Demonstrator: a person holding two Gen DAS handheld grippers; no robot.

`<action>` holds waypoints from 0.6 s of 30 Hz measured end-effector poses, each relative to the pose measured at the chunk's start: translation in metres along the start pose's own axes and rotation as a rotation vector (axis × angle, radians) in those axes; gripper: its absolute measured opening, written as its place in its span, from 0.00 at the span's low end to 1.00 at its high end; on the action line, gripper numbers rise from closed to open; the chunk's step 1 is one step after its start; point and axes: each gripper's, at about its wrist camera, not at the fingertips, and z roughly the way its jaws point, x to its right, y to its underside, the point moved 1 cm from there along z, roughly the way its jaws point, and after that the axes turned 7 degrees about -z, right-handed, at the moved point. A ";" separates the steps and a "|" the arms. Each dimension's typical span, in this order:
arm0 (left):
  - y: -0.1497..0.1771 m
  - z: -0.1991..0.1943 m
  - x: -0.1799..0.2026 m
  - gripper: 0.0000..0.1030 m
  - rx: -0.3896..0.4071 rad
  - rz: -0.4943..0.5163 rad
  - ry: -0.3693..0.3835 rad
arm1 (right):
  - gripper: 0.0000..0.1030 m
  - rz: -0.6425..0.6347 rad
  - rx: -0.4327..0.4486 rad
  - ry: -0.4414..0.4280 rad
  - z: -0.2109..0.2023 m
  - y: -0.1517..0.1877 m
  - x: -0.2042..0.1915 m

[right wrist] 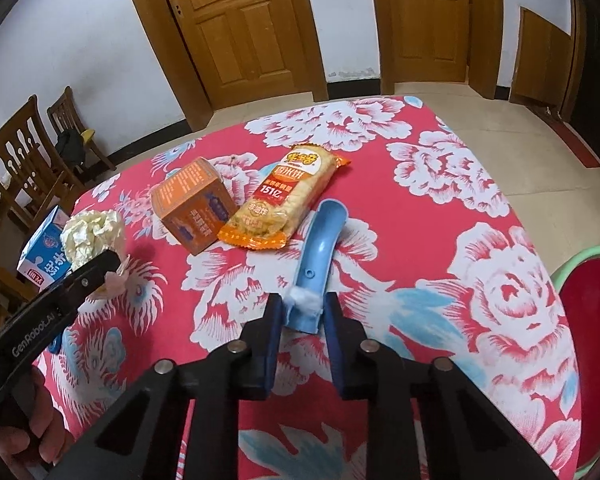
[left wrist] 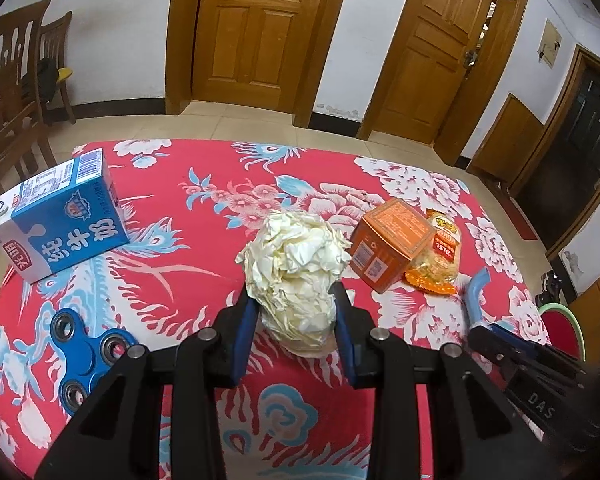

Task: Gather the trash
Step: 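Grasp the blue plastic scoop with the right tool while the left tool holds the paper, then carry the blue scoop over the red bucket and open the right tool while the left tool carries the paper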

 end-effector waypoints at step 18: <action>0.004 -0.005 0.015 0.35 0.006 0.033 0.030 | 0.22 0.104 0.083 0.027 -0.065 0.036 0.047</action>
